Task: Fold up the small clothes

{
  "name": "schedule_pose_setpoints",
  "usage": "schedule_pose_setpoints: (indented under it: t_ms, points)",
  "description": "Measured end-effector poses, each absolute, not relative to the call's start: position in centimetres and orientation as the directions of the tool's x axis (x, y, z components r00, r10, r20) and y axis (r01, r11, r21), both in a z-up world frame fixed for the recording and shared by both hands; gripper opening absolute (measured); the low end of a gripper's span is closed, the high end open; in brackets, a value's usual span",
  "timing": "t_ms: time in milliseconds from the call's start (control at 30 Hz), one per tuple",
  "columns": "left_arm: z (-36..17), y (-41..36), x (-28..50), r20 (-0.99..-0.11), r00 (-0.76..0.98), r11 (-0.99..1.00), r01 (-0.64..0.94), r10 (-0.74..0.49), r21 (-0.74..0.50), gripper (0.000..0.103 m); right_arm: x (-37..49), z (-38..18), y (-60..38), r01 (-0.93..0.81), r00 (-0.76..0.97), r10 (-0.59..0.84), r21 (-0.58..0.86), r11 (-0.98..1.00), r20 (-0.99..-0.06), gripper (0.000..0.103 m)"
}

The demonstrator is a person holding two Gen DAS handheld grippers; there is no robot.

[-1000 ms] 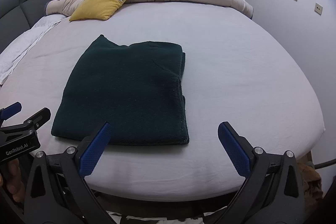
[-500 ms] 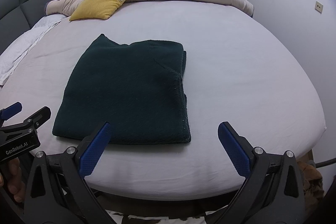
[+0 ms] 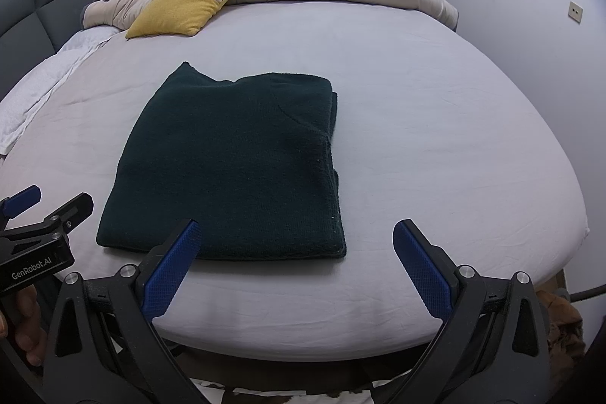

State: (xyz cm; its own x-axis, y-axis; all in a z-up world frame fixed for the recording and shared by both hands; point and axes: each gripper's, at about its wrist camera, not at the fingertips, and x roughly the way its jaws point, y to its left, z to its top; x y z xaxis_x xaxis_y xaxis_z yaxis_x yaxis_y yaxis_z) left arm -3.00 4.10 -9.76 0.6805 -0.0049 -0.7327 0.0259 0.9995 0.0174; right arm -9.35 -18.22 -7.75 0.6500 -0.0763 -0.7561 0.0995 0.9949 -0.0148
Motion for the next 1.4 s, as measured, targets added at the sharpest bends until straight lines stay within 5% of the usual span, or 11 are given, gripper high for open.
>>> schedule_pose_setpoints:
  t_ms: [1400]
  points:
    - [-9.79,3.91,-3.51,-0.735,0.678,1.0,0.013,-0.002,0.009,0.103,-9.75,-7.91,-17.74,0.096,0.648,-0.066,-0.004,0.995,-0.759,0.103]
